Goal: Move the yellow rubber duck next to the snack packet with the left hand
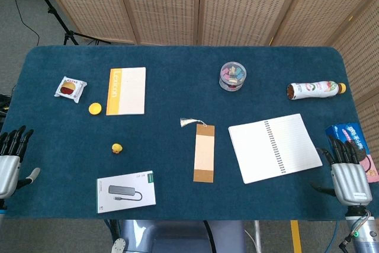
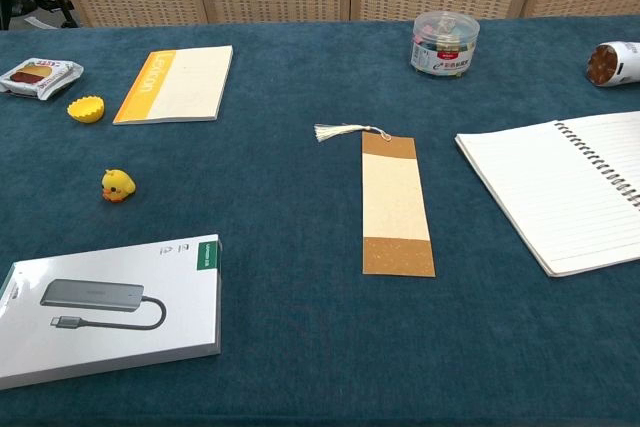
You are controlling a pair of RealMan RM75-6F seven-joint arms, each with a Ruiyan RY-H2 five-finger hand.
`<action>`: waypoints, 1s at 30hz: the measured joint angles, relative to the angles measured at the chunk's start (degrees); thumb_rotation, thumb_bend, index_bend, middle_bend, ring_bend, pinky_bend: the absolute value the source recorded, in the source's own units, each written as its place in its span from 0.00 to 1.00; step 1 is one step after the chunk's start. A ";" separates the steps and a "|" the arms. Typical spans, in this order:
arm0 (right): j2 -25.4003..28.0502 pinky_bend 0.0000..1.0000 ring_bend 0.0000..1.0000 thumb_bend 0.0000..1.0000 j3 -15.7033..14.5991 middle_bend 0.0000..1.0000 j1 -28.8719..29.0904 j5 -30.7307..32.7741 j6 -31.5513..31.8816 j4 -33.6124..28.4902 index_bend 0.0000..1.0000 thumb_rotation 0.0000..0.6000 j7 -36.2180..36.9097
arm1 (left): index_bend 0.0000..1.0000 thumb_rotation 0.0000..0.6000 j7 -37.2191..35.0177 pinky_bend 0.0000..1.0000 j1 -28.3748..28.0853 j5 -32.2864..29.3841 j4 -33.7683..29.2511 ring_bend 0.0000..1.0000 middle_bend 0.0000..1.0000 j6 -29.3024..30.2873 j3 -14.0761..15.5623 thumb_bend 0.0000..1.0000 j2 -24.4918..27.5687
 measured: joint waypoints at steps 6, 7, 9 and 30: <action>0.23 0.00 0.00 0.00 -0.09 0.00 -0.54 -0.30 1.07 -0.22 0.21 1.00 0.33 | 0.00 1.00 0.43 0.00 -0.21 0.30 -0.04 0.00 0.00 -0.53 0.35 0.23 -0.11; 0.28 0.00 0.00 0.00 -0.18 0.00 -0.67 -0.53 1.31 -0.29 0.21 1.00 0.36 | 0.00 1.00 0.40 0.00 -0.21 0.28 -0.06 0.00 0.00 -0.57 0.35 0.24 -0.10; 0.30 0.00 0.00 0.00 -0.27 0.00 -0.76 -0.77 1.50 -0.39 0.21 1.00 0.36 | 0.00 1.00 0.29 0.00 -0.22 0.23 -0.11 0.00 0.00 -0.63 0.36 0.24 -0.04; -0.06 0.00 0.00 0.00 0.11 0.00 -0.94 -1.14 2.41 0.25 0.21 1.00 1.27 | 0.00 1.00 -3.35 0.00 -1.64 2.05 -1.31 0.00 0.00 -4.33 2.20 0.28 2.00</action>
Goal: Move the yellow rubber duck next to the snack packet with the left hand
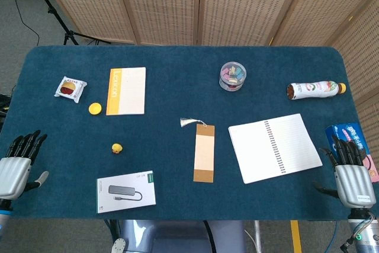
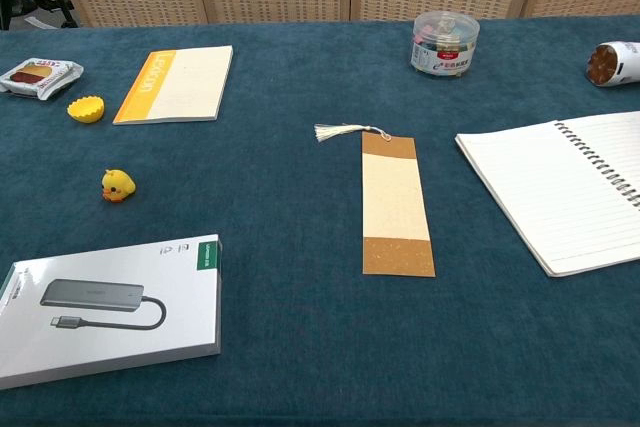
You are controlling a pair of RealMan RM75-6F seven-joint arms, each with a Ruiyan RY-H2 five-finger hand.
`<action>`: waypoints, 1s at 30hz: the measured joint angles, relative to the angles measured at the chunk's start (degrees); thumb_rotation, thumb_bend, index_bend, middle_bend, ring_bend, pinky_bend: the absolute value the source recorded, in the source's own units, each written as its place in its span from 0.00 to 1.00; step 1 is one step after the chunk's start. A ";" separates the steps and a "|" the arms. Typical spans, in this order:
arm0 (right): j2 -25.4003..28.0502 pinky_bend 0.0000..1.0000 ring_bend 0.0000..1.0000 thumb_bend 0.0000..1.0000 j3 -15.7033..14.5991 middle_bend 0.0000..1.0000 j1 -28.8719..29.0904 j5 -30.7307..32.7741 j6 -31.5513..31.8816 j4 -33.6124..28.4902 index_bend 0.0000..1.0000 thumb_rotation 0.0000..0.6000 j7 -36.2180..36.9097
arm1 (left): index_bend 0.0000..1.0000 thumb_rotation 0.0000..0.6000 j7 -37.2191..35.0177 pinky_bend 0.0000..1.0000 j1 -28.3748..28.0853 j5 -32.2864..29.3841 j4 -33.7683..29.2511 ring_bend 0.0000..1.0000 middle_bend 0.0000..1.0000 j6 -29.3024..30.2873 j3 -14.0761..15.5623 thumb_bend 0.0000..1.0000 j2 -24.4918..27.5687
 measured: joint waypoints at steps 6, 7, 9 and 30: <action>-0.06 0.00 0.00 0.00 0.07 0.00 -0.02 0.00 0.04 0.01 0.21 1.00 0.09 | 0.00 1.00 1.48 0.00 0.02 -1.24 0.19 0.00 0.00 0.37 -0.65 0.28 -0.79; -0.06 0.00 0.00 0.00 0.06 0.00 -0.02 -0.03 0.05 0.01 0.21 1.00 0.06 | 0.00 1.00 1.45 0.00 0.02 -1.27 0.17 0.00 0.00 0.41 -0.68 0.28 -0.83; -0.06 0.00 0.00 0.00 0.05 0.00 -0.02 0.06 -0.05 -0.01 0.21 1.00 0.04 | 0.00 1.00 1.38 0.00 0.03 -1.42 0.24 0.00 0.00 0.67 -0.89 0.28 -1.01; -0.27 0.00 0.00 0.00 0.37 0.00 -0.25 -0.29 0.88 0.30 0.21 1.00 0.96 | 0.31 1.00 -0.05 0.00 -9.08 -6.26 -3.92 0.00 0.00 -13.41 -3.73 0.32 2.96</action>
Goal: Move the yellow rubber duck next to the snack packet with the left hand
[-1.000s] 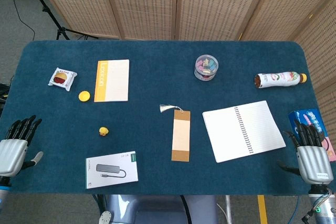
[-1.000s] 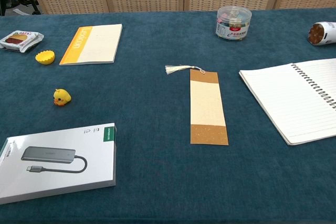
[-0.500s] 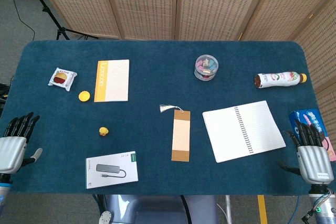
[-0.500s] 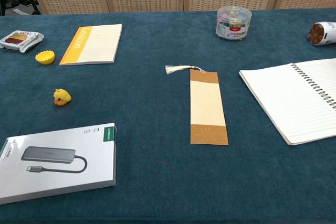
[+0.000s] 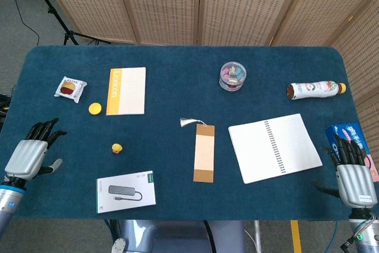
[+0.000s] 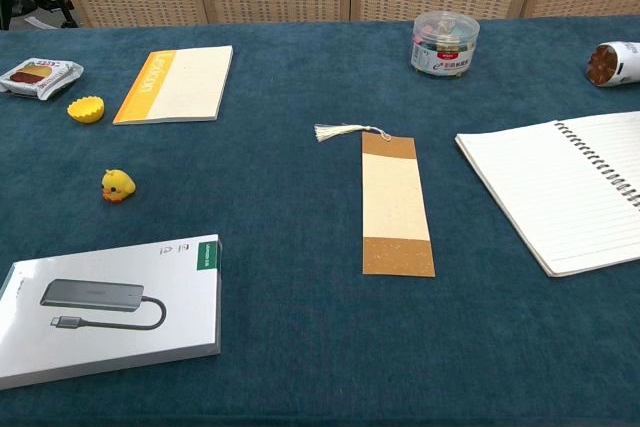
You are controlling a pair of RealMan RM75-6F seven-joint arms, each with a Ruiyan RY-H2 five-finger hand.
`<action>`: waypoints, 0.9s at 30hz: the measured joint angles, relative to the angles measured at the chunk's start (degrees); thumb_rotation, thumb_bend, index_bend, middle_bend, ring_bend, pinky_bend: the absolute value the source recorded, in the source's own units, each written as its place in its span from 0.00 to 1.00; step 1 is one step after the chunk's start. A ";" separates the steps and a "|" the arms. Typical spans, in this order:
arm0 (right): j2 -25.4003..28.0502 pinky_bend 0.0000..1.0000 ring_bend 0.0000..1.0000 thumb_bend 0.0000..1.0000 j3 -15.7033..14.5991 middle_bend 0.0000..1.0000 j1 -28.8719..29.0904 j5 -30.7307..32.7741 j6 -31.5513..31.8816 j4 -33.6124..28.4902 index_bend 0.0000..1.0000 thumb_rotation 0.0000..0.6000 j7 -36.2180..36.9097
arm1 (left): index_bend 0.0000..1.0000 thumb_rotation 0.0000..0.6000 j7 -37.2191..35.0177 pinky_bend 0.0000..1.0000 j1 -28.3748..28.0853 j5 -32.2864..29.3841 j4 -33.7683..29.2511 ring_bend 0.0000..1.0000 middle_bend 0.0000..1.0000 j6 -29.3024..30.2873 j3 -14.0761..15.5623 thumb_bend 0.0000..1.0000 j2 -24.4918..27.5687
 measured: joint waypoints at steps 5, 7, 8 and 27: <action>-0.09 0.00 0.00 0.00 0.15 0.00 -0.10 -0.11 0.36 0.28 0.21 1.00 0.54 | 0.32 1.00 1.82 0.00 -2.63 -2.75 -0.48 0.00 0.00 -2.97 -1.17 0.33 -0.92; -0.12 0.00 0.00 0.00 0.15 0.00 -0.09 -0.18 0.37 0.34 0.21 1.00 0.60 | 0.33 1.00 2.88 0.00 -3.34 -3.60 -0.45 0.00 0.00 -3.56 -1.51 0.33 -1.50; -0.14 0.00 0.00 0.00 0.13 0.00 -0.09 -0.24 0.37 0.36 0.21 1.00 0.58 | 0.33 1.00 3.72 0.00 -3.94 -4.23 -0.39 0.00 0.00 -4.13 -1.76 0.33 -1.99; -0.31 0.00 0.00 0.00 0.50 0.00 -0.29 -0.50 1.22 1.10 0.21 1.00 2.20 | 0.33 1.00 14.25 0.00 -11.95 -13.30 0.16 0.00 0.00 -10.55 -2.73 0.38 -10.64</action>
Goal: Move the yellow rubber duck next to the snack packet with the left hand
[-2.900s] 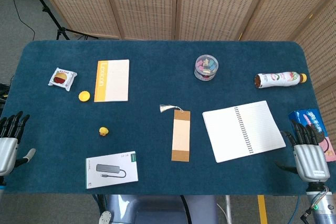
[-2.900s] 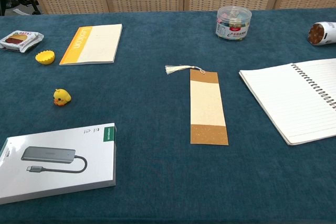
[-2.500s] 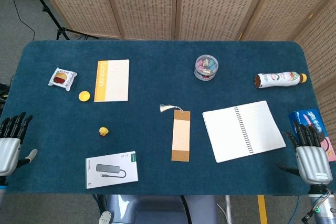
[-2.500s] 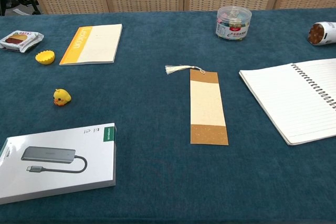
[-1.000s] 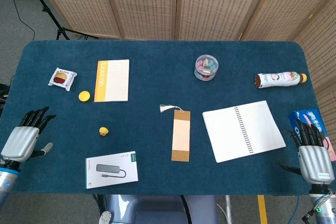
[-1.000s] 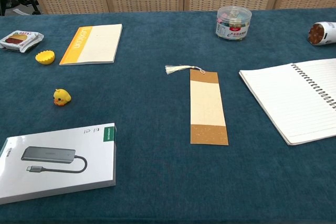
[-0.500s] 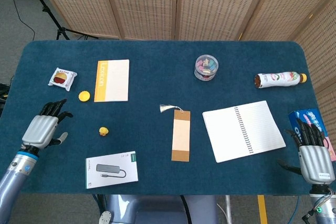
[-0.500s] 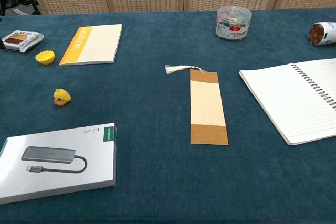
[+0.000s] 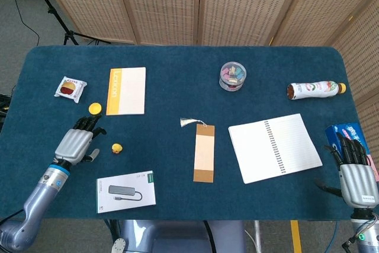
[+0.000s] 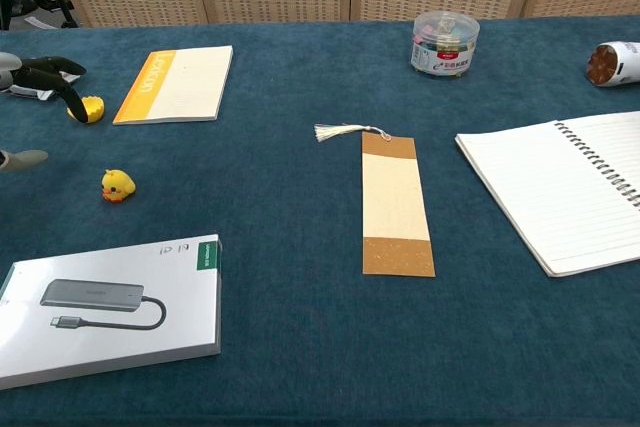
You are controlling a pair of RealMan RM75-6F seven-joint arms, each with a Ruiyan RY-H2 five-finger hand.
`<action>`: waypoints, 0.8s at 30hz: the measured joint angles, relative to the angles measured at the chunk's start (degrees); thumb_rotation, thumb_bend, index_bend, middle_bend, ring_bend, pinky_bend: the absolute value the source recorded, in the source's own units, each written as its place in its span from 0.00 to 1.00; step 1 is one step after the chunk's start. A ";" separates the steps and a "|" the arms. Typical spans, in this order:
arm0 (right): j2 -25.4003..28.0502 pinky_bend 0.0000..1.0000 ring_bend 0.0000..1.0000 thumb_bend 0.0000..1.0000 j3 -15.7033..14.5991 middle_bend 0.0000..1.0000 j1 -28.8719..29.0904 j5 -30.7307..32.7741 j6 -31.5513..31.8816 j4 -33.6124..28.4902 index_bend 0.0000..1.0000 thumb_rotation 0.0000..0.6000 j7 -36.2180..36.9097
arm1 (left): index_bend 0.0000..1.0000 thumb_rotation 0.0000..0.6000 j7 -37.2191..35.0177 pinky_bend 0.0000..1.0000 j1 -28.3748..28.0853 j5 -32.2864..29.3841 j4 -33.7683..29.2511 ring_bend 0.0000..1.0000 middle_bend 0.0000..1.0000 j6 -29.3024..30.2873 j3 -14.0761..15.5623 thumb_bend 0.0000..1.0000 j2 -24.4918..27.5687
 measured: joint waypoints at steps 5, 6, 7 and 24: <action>0.02 0.00 0.00 0.00 0.09 0.00 -0.04 -0.02 0.13 0.10 0.21 1.00 0.35 | 0.32 1.00 1.37 0.00 -1.08 -1.34 0.52 0.00 0.00 -0.53 0.44 0.40 -1.37; 0.02 0.00 0.00 0.00 0.11 0.00 -0.05 -0.02 0.19 0.12 0.21 1.00 0.43 | 0.32 1.00 1.52 0.00 -1.21 -1.49 0.59 0.00 0.00 -0.55 0.53 0.40 -1.58; 0.01 0.00 0.00 0.00 0.14 0.00 -0.06 0.00 0.22 0.17 0.21 1.00 0.50 | 0.32 1.00 1.63 0.00 -1.36 -1.61 0.64 0.00 0.00 -0.62 0.64 0.41 -1.78; -0.02 0.00 0.00 0.00 0.35 0.00 -0.12 0.08 0.38 0.34 0.21 1.00 0.96 | 0.30 1.00 3.34 0.00 -3.43 -4.82 4.00 0.00 0.00 -1.49 1.70 0.43 -5.36</action>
